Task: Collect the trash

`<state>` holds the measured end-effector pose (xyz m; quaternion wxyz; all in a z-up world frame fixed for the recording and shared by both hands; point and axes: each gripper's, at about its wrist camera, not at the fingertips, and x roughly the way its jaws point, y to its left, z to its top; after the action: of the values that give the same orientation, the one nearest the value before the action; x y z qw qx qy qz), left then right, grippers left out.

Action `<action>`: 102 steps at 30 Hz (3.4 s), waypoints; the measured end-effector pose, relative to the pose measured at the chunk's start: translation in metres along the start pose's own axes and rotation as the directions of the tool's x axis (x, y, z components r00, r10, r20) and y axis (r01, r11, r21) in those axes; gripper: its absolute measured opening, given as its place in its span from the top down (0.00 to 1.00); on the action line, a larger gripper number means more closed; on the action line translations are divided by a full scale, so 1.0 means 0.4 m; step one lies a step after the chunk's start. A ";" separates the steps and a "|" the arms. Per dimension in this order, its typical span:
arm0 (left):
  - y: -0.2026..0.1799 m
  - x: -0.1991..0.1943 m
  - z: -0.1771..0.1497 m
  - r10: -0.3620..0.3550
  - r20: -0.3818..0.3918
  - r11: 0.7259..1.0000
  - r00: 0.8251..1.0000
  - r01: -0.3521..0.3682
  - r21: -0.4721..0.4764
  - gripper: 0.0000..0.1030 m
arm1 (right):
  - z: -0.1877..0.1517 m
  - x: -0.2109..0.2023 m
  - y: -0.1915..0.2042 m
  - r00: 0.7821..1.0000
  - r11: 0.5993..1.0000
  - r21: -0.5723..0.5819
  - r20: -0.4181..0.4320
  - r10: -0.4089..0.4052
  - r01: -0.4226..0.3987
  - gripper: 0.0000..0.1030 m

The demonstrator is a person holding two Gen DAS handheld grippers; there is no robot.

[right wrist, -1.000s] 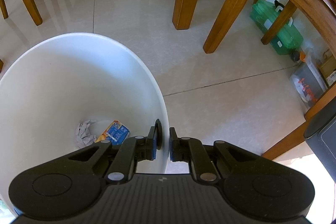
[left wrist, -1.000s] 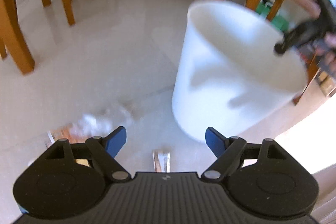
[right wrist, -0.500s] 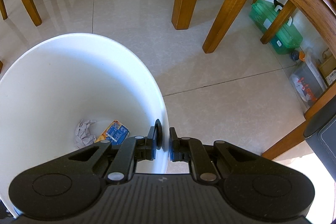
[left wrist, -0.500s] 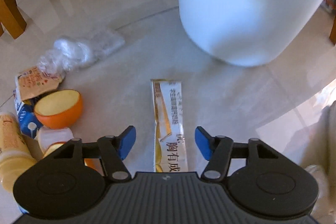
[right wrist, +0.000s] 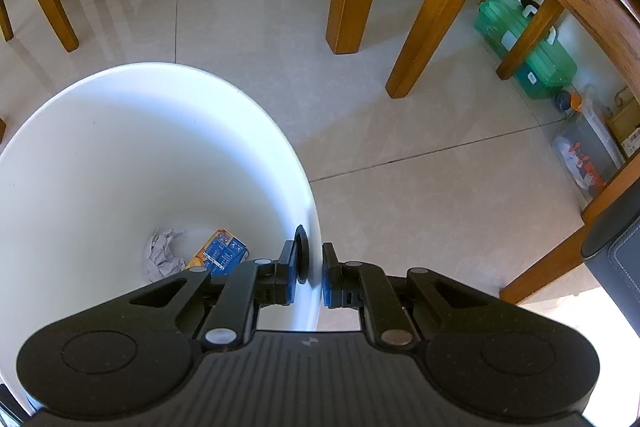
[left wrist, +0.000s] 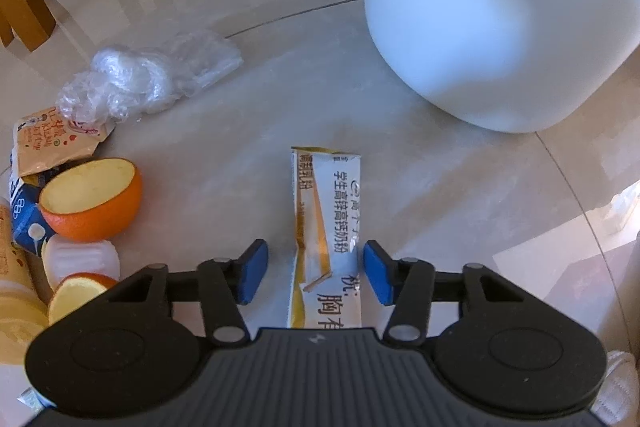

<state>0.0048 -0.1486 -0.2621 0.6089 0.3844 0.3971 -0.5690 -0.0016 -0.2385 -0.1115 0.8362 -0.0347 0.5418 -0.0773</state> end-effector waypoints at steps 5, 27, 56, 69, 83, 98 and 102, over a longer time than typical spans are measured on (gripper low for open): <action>0.004 -0.001 0.006 -0.025 0.001 1.000 1.000 0.025 -0.015 0.68 | 0.002 0.000 0.002 1.000 1.000 -0.003 0.000 -0.003 0.003 0.87; 0.059 -0.334 0.227 -0.218 -0.047 0.965 0.975 0.223 0.135 0.70 | 0.006 0.000 -0.003 1.000 1.000 0.017 -0.001 -0.001 0.001 0.87; -0.128 -0.574 0.501 -0.311 0.189 0.940 0.932 0.271 0.210 0.21 | 0.015 0.007 -0.015 1.000 0.999 0.035 -0.006 -0.002 0.002 0.86; 0.003 -0.464 0.303 -0.154 0.184 0.975 0.971 0.119 0.188 0.07 | 0.011 0.003 -0.011 1.000 0.999 0.033 0.001 -0.006 0.006 0.86; 0.120 -0.182 -0.032 0.016 0.093 1.000 0.996 -0.018 0.018 0.04 | 0.009 0.003 -0.005 1.000 0.999 0.031 0.005 -0.011 0.011 0.86; 0.177 -0.024 -0.159 0.080 0.018 0.995 0.997 -0.079 -0.061 0.04 | 0.004 0.001 0.008 0.999 0.999 -0.003 0.017 -0.033 0.033 0.85; 0.180 -0.005 -0.166 0.081 0.011 0.994 0.997 -0.080 -0.079 0.05 | 0.006 0.002 0.010 0.999 0.993 -0.116 0.035 0.022 -0.018 0.84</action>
<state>0.0737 -0.0825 -0.2850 0.6490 0.3717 0.3991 -0.5305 0.0012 -0.2345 -0.1117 0.8431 -0.0789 0.5306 -0.0367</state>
